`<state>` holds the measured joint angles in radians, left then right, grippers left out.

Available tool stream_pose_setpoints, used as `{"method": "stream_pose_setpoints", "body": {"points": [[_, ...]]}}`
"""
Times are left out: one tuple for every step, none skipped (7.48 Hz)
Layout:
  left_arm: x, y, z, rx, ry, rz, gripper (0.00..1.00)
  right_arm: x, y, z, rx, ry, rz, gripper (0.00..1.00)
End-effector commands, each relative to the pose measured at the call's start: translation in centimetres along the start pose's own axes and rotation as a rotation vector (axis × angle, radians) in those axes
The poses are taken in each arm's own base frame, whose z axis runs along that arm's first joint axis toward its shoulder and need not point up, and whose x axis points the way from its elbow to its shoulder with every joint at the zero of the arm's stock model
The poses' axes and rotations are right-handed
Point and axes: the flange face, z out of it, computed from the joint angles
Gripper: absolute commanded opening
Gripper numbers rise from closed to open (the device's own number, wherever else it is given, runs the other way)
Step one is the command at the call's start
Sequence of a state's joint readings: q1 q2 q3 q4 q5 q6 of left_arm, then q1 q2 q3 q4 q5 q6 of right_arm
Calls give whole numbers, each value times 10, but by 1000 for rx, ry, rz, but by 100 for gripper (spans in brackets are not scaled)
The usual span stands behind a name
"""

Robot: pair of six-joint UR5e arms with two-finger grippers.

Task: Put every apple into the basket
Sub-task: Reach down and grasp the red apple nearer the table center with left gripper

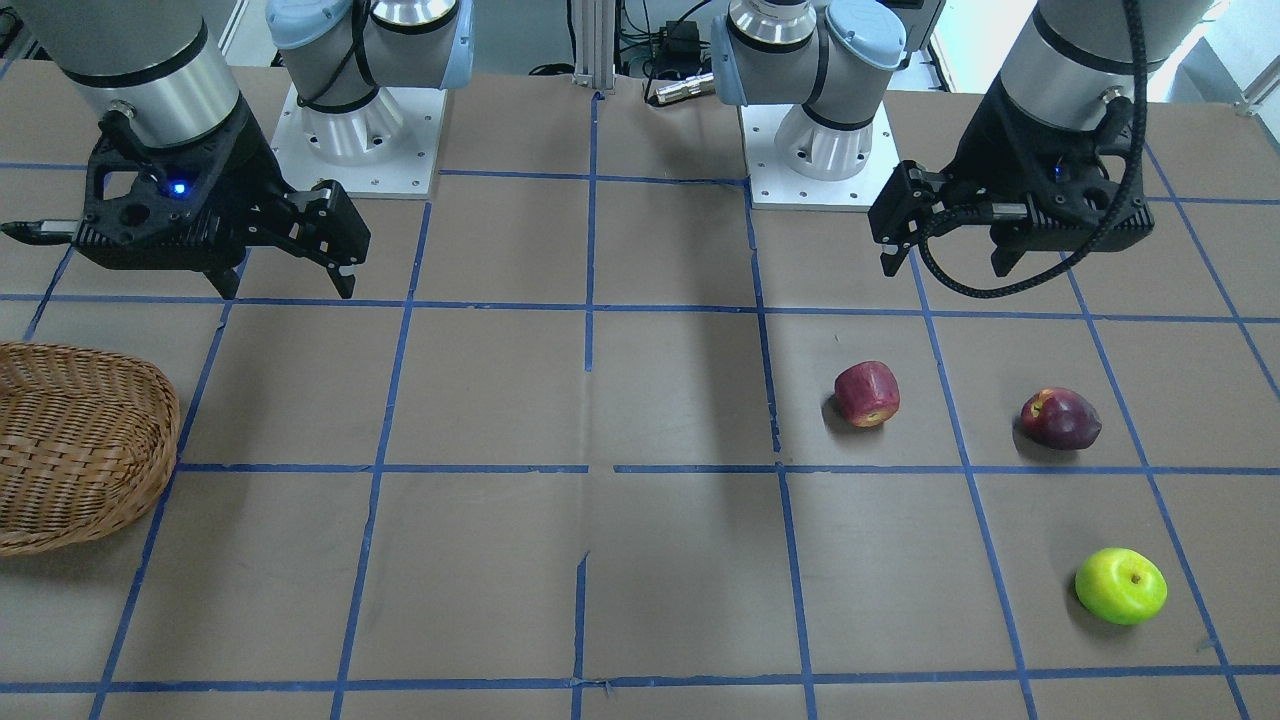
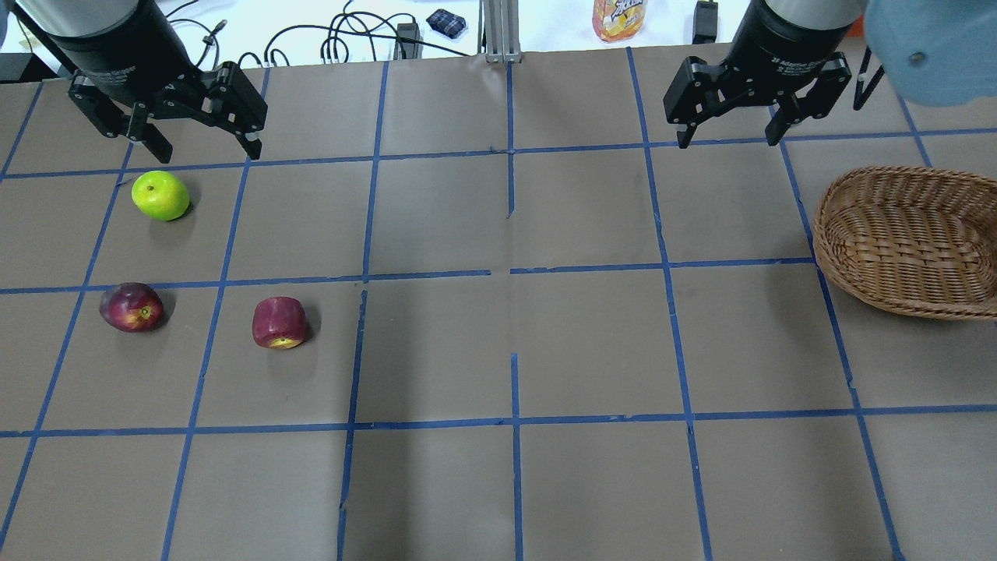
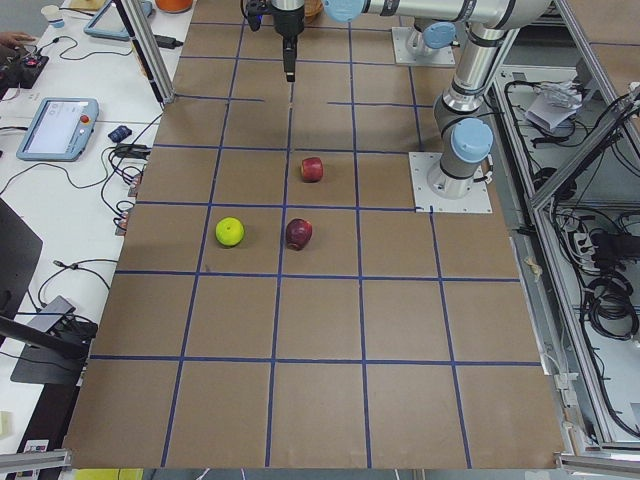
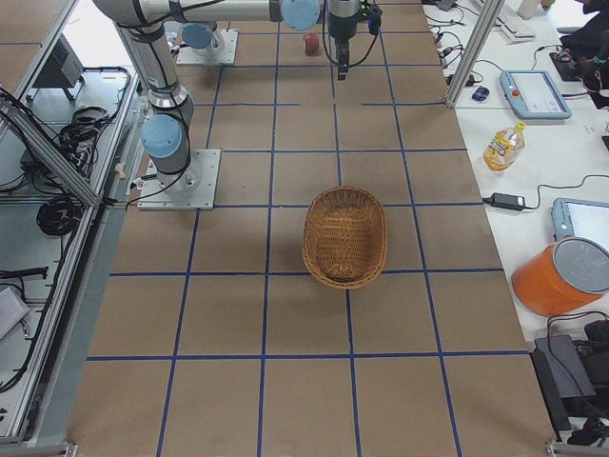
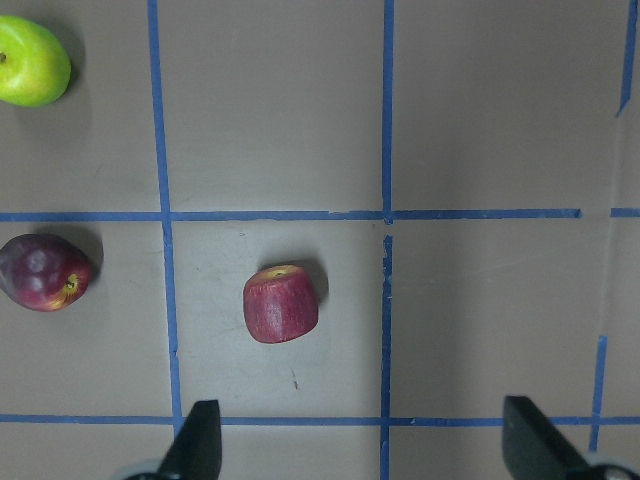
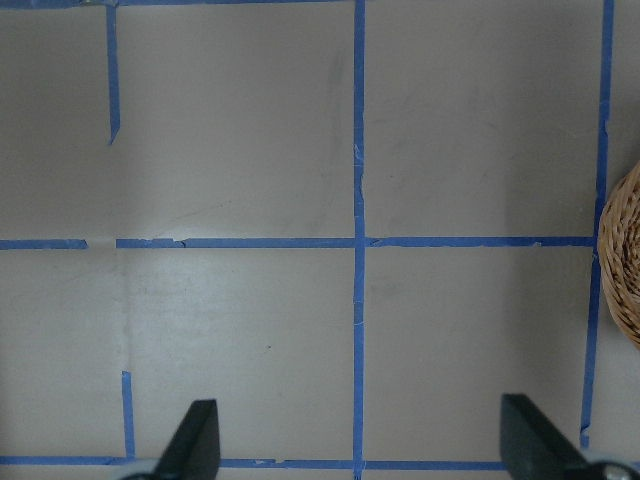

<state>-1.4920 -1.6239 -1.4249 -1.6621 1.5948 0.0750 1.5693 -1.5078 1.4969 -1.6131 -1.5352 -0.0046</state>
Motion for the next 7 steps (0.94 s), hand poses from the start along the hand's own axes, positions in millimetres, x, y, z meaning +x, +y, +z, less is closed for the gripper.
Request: {"method": "stream_pose_setpoints", "body": {"points": [[1, 2, -1, 3, -1, 2, 100, 0, 0, 0, 0, 0, 0, 100], [2, 2, 1, 0, -1, 4, 100, 0, 1, 1, -3, 3, -1, 100], [8, 7, 7, -15, 0, 15, 100, 0, 0, 0, -1, 5, 0, 100], [13, 12, 15, -30, 4, 21, 100, 0, 2, 0, -3, 5, -1, 100], [14, 3, 29, -48, 10, 9, 100, -1, 1, 0, -3, -1, -1, 100], [10, 10, 29, -56, 2, 16, 100, -1, 1, -1, 2, -4, -2, 100], [-2, 7, 50, -118, 6, -4, 100, -1, 2, -1, 0, 2, -2, 100]]}}
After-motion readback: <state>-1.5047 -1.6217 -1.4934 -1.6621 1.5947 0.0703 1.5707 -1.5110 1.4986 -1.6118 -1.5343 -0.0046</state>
